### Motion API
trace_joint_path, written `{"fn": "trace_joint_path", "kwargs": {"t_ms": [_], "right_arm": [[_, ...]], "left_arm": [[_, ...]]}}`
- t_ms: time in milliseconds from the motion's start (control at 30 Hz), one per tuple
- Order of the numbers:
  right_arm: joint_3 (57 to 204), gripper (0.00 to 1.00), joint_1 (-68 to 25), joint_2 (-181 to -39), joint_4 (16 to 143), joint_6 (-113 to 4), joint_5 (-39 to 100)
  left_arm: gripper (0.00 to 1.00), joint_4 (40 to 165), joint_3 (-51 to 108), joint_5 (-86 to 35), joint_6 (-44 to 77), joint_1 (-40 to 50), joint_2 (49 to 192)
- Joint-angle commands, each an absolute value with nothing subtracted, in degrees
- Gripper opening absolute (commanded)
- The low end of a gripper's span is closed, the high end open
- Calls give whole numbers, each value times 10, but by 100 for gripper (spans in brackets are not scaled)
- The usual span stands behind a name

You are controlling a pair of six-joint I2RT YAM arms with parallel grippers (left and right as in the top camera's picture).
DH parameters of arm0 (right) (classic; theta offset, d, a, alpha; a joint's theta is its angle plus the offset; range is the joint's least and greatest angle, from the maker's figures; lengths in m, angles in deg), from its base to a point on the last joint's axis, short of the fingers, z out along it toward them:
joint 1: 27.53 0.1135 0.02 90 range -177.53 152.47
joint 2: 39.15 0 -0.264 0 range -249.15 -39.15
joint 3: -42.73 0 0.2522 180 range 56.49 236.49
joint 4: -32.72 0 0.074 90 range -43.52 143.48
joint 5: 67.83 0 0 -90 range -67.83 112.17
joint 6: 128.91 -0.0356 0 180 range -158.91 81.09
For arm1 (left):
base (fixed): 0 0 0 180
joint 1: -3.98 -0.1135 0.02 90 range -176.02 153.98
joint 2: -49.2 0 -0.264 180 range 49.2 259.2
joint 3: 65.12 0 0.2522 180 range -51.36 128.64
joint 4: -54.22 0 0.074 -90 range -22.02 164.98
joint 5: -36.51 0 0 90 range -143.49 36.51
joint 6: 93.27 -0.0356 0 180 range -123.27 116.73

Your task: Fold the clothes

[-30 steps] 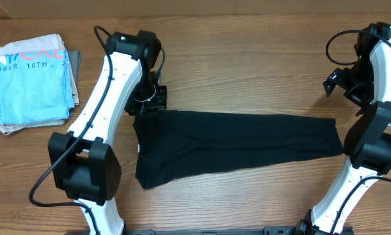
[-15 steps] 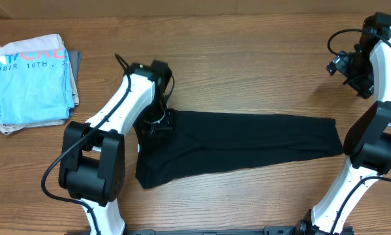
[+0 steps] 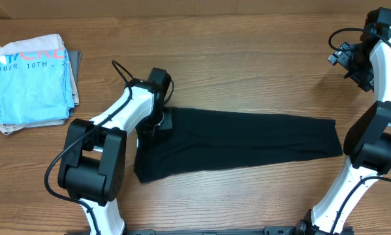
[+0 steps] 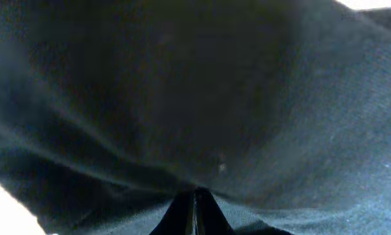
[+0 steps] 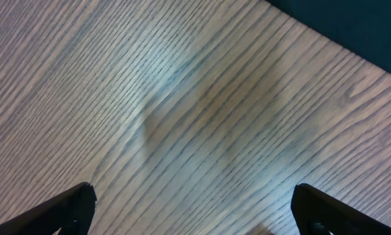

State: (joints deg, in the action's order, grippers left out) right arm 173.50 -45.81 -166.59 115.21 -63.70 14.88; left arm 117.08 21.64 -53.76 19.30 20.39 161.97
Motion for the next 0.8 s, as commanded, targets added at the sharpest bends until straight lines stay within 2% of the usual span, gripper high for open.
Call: {"fn": "trace_joint_path", "kwargs": {"t_ms": [0, 467, 600, 767], "right_arm": [[1746, 100, -456, -1653, 1151, -636, 149], [1746, 100, -456, -1653, 1151, -636, 149], [1746, 100, -456, -1653, 1151, -636, 149], [1746, 100, -456, -1653, 1151, -636, 149]], "left_arm": [[4, 1133, 214, -596, 206, 186, 1623], [4, 931, 225, -616, 180, 103, 1623], [4, 1000, 309, -608, 173, 93, 1614], [4, 1196, 456, -510, 173, 97, 1601]]}}
